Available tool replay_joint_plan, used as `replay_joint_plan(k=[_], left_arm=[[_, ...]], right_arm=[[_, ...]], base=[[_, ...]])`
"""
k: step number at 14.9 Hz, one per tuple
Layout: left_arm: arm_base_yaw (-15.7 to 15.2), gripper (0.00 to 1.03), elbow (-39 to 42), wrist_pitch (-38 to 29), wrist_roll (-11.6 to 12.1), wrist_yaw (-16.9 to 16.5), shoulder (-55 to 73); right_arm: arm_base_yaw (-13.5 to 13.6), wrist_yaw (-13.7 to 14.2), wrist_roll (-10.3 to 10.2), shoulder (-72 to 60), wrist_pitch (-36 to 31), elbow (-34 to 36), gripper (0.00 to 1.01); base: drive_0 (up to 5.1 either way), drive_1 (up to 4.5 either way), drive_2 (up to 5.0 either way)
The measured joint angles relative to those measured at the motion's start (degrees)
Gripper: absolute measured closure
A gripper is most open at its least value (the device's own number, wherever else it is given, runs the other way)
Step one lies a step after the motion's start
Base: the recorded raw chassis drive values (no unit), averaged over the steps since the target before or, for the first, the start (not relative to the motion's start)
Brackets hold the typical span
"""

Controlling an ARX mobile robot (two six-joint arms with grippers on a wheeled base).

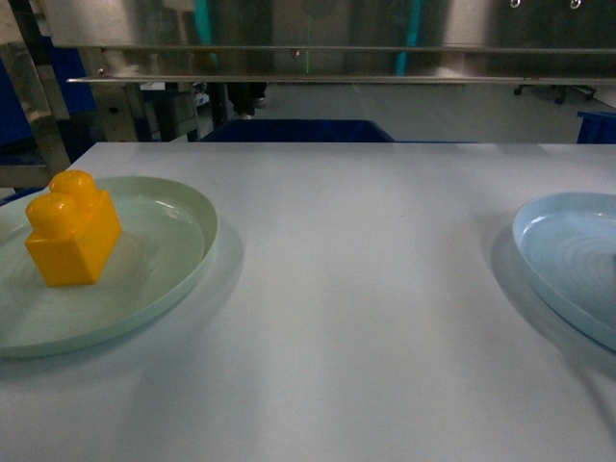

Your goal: Sort and place red and yellow blocks in left bins

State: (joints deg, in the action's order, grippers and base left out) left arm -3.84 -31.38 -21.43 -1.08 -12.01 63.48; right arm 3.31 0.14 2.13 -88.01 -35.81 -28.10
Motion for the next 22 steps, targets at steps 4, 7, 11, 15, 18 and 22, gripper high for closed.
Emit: replay_joint_plan(k=[4, 7, 11, 15, 18, 22], left_arm=[[0.00, 0.05, 0.00, 0.07, -0.02, 0.02, 0.00], [0.00, 0.05, 0.00, 0.07, -0.02, 0.04, 0.00], [0.00, 0.05, 0.00, 0.02, 0.00, 0.04, 0.00], [0.00, 0.05, 0.00, -0.02, -0.02, 0.09, 0.00], [0.00, 0.05, 0.00, 0.00, 0.00, 0.11, 0.00], [0.00, 0.05, 0.00, 0.00, 0.00, 0.09, 0.00]], right_arm=[[-2.75, -1.27, 1.64, 10.36, 4.61, 0.42, 0.72], [-7.39, -5.64, 1.38, 28.63, 15.23, -1.11, 0.72], [-14.99, -12.11, 0.92, 55.39, 30.77, -0.98, 0.72], [-3.21, -4.83, 0.13, 59.84, 35.82, 4.72, 0.72], [1.64, -0.28, -0.15, 60.76, 36.35, 4.83, 0.72], [-0.76, -1.01, 0.15, 60.02, 35.60, 5.42, 0.72]], base=[[0.0, 0.00, 0.0], [0.0, 0.00, 0.0], [0.0, 0.00, 0.0], [0.0, 0.00, 0.0], [0.0, 0.00, 0.0], [0.0, 0.00, 0.0]])
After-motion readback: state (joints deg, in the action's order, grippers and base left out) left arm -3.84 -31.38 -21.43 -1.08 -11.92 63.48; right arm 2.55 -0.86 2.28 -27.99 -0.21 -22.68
